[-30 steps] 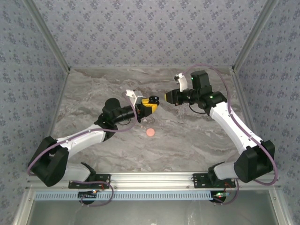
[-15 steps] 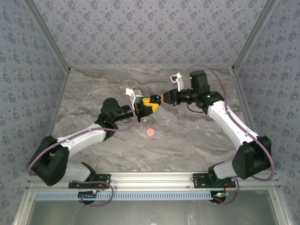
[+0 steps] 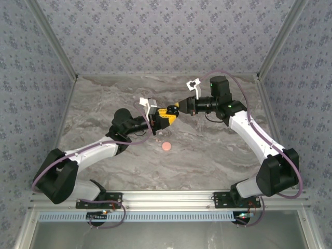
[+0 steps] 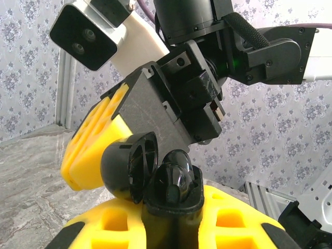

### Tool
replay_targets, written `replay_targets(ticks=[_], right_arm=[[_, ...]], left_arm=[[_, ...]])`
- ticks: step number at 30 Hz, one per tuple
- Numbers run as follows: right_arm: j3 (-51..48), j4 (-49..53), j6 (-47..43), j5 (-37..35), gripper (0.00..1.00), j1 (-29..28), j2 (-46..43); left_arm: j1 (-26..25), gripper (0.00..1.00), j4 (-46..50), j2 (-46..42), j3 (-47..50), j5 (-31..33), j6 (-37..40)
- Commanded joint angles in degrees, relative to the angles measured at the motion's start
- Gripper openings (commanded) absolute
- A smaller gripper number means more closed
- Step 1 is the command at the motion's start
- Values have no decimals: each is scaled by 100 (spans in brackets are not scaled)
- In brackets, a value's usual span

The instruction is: Insert wireless bluetooth earbuds into charging case

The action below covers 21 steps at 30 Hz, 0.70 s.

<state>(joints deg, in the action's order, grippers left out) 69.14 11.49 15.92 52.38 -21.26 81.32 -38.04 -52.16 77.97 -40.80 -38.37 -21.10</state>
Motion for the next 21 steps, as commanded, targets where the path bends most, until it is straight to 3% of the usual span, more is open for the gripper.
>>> replay_targets(ticks=[1, 9, 21], right_arm=[[1, -149, 89, 365, 16, -48, -23], [20, -119, -17, 585, 15, -131, -179], [3, 48, -159, 368, 15, -124, -467]], left_arm=[[-20, 13, -229, 47, -174, -149, -13], [-14, 13, 118, 105, -246, -6, 78], [-18, 13, 312, 118, -257, 185, 80]])
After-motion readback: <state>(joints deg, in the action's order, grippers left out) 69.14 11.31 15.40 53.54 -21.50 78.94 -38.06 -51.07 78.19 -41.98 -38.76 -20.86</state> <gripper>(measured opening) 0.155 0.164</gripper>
